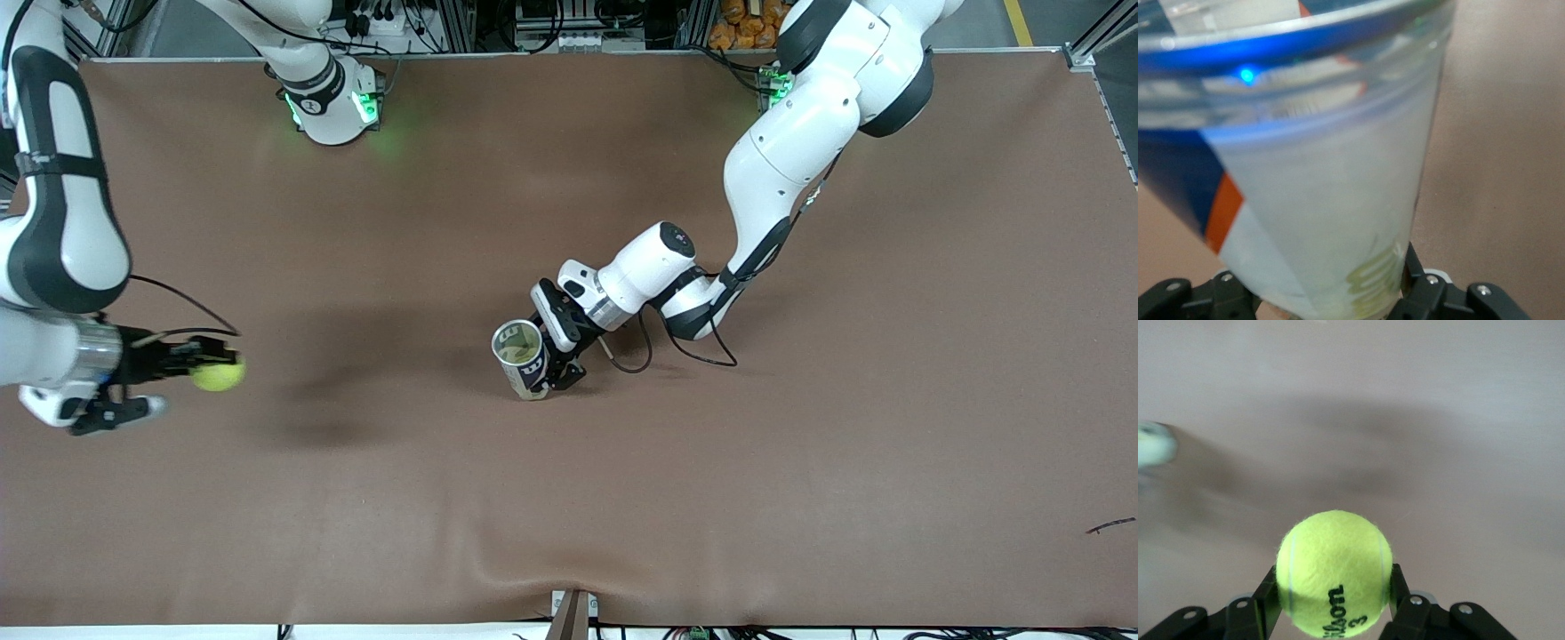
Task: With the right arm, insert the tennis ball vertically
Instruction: 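Carry the ball over the tube opening with the right gripper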
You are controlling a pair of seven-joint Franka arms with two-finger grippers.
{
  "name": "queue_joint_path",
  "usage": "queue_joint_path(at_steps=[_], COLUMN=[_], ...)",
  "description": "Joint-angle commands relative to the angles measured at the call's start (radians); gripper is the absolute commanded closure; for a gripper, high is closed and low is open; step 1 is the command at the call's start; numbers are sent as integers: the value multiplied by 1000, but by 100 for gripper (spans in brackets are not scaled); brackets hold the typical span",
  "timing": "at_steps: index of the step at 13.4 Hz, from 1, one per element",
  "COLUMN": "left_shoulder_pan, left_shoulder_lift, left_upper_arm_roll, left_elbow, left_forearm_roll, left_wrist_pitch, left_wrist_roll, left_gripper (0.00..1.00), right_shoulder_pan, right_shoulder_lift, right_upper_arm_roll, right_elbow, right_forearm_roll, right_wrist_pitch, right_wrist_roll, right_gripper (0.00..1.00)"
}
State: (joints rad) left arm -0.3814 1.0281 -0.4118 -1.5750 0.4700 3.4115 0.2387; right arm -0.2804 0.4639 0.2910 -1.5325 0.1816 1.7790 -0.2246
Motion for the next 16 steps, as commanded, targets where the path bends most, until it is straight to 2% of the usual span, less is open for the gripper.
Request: queue_joint_path(at_steps=[1,2,3,5,8,11,14,15,16], left_shoulder_pan=[-5,-5,-4,-2,-4,-4,-4,-4,-4], left_shoulder_lift=[6,6,6,4,4,6,6,6,4], left_upper_arm_roll=[1,1,1,1,1,1,1,1,1], left_elbow=[15,13,15,15,27,27,29,29,29], left_forearm_roll=[-5,-5,-7,-5,-8,-10,-10,-10,-10], left_wrist_pitch=[15,15,15,15,15,15,15,15,15], left_wrist_roll=[1,1,1,1,-1,-3,-3,-3,-3], left_gripper=[22,22,22,22,21,21,21,21,21], right_shoulder_pan=[117,180,231,334,430,519,556,558,558], right_shoulder_lift=[13,13,13,13,24,45,64,64,64], right_upper_arm_roll=[13,11,11,11,11,11,10,8,8], right_elbow=[25,26,26,28,51,68,68,68,68], right_forearm_roll=[157,206,217,214,217,208,203,202,200], right_wrist_pitch=[23,89,150,184,261,302,367,370,370], right_wrist_roll=[166,254,345,526,778,913,952,952,952], right_gripper=[64,64,63,63,63,63,60,58,44])
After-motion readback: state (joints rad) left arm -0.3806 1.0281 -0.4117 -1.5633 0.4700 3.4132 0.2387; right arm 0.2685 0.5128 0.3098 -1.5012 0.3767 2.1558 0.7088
